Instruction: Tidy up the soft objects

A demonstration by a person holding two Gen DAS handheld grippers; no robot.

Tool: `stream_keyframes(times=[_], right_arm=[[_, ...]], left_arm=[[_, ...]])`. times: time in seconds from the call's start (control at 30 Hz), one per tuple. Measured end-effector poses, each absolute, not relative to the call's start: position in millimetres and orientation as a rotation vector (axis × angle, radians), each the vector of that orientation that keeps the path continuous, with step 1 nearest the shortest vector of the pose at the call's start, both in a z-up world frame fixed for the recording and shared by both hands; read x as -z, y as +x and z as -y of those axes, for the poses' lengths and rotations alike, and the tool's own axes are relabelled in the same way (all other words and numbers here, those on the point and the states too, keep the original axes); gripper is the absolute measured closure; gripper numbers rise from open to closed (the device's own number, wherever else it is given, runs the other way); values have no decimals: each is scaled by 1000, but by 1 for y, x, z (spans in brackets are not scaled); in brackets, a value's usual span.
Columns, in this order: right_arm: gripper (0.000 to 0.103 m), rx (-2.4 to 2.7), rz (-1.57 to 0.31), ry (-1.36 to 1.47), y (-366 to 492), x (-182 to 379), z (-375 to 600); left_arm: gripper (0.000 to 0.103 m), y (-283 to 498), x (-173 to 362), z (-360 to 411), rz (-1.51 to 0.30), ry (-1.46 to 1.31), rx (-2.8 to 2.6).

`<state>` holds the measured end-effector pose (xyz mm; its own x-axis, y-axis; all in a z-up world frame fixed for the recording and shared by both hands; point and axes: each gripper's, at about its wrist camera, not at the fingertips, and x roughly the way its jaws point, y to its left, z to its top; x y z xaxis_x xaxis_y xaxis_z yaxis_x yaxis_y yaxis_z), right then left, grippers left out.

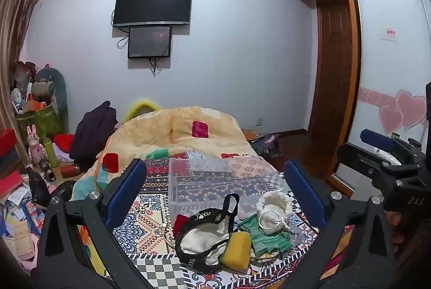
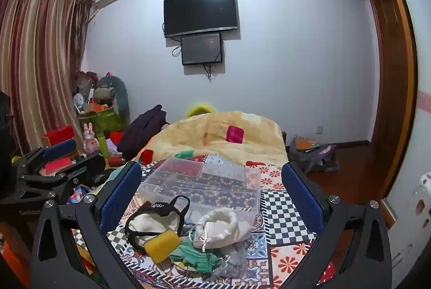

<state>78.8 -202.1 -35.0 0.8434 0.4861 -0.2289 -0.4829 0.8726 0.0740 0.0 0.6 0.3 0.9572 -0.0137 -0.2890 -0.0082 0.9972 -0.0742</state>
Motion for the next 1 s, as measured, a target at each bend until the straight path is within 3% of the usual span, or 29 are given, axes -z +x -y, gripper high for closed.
stream_keyframes(times=[1.0], right_arm=[[0, -508, -217, 26, 73, 24, 207]], left_arm=[[0, -9, -9, 11, -244, -16, -6]])
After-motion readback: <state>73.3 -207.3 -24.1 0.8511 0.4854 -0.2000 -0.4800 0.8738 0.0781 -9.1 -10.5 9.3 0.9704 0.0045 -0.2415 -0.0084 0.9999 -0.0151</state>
